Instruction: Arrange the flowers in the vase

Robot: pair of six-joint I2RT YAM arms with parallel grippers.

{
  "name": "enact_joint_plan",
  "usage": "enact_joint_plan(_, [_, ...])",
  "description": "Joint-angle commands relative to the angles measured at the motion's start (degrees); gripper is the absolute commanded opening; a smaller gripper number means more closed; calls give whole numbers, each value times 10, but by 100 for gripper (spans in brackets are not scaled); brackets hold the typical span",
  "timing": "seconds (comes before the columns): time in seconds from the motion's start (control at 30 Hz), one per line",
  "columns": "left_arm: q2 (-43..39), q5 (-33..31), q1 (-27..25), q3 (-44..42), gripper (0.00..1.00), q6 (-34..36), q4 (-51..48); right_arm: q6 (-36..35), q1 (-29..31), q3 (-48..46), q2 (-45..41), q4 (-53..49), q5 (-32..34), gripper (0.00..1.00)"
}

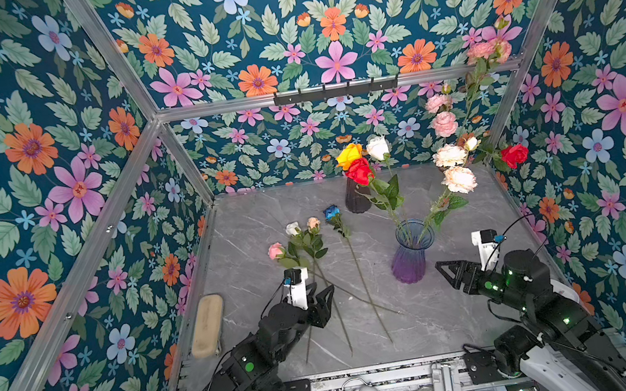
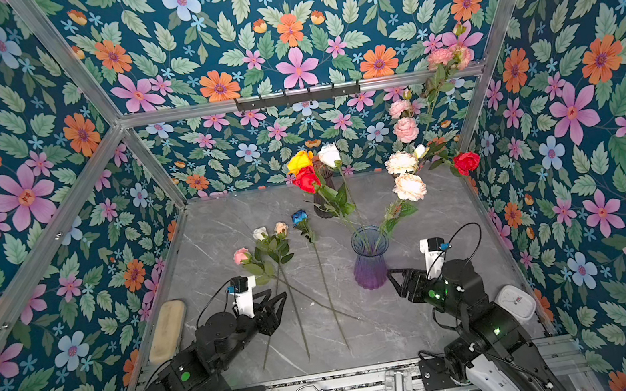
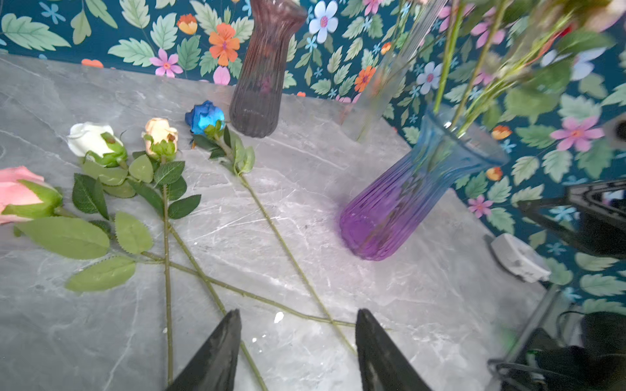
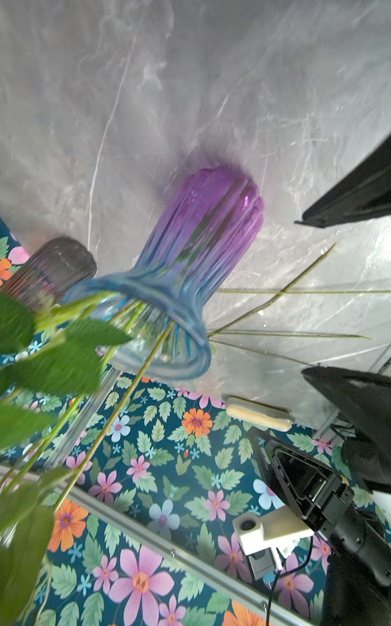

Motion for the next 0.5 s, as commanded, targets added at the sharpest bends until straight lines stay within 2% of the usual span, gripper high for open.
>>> enact_joint_plan(0.0, [-7, 2, 0, 54, 57, 11, -81, 6, 1, 56, 54, -38, -13, 65])
enact_joint_plan(0.1, [-23, -35, -6, 84, 56, 20, -128, 20, 0, 93, 101, -53, -23, 63])
enact_joint_plan(0.2, [-36, -1, -6, 108, 50, -25, -133, 34, 0, 115, 132, -52, -25, 61])
enact_joint_plan(0.3, [-31, 37, -6, 149, 48, 2, -181, 41, -1, 137, 159, -51, -18, 60])
enact_joint_plan(0.4, [-29, 24, -6, 169, 47, 21, -244, 49, 0, 173, 208, -74, -3, 60])
enact_joint_plan(0.47, [-30, 43, -6, 174, 42, 15, -241, 57, 0, 202, 239, -102, 13, 57])
